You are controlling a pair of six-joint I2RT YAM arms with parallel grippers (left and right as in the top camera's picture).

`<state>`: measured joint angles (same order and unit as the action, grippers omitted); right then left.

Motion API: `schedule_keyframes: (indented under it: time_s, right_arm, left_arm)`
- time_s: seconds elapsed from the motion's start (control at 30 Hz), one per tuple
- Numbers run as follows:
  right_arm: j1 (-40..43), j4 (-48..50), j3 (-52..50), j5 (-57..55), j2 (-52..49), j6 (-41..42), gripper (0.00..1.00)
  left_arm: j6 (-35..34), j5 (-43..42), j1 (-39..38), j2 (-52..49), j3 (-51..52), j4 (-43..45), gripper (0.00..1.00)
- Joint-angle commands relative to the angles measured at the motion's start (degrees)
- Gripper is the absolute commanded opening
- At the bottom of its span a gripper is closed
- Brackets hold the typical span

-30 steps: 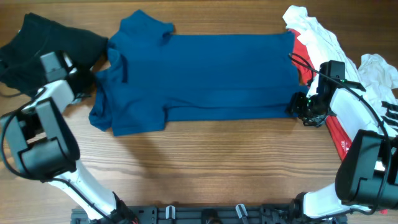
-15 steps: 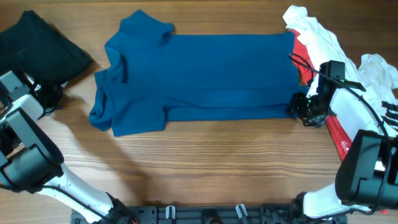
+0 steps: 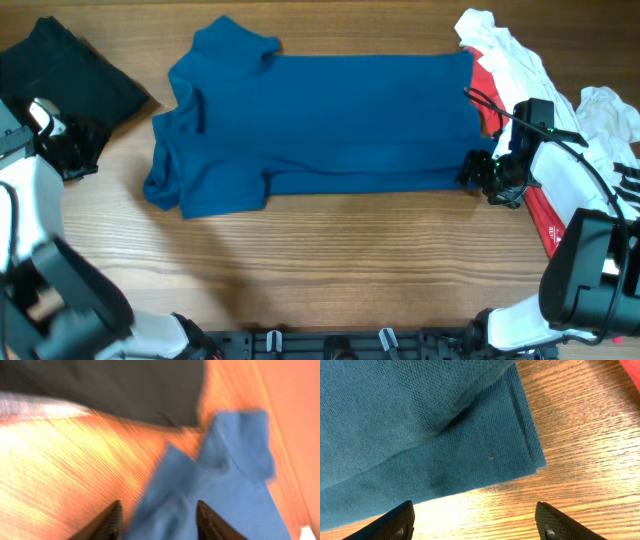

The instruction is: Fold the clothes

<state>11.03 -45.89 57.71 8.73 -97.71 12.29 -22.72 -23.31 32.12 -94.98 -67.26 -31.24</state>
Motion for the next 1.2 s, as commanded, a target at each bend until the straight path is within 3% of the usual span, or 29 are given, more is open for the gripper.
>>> schedule_keyframes:
  time_s: [0.0, 0.13, 0.3, 0.63, 1.17]
  right_arm:
    - [-0.2, -0.28, 0.07, 0.26, -0.55, -0.33, 0.78]
    - [-0.2, -0.9, 0.07, 0.26, -0.55, -0.35, 0.81]
    - [-0.2, -1.44, 0.07, 0.26, -0.55, -1.77, 0.82]
    - [-0.2, -1.7, 0.07, 0.28, -0.55, -1.79, 0.82]
    - [-0.2, -1.75, 0.07, 0.28, -0.55, -1.81, 0.82]
  left_arm:
    - [2.64, -2.27, -5.4, 6.45, 0.24, -8.63, 0.53]
    - [2.82, 3.13, -10.21, 6.73, 0.76, -21.33, 0.52]
    - [2.89, 8.96, -15.13, 6.69, 5.57, -24.98, 0.46]
    - [2.99, 20.31, -20.09, 6.69, 16.55, -10.05, 0.47]
    - [3.04, 19.67, -20.09, 4.52, 20.5, 0.44, 0.49]
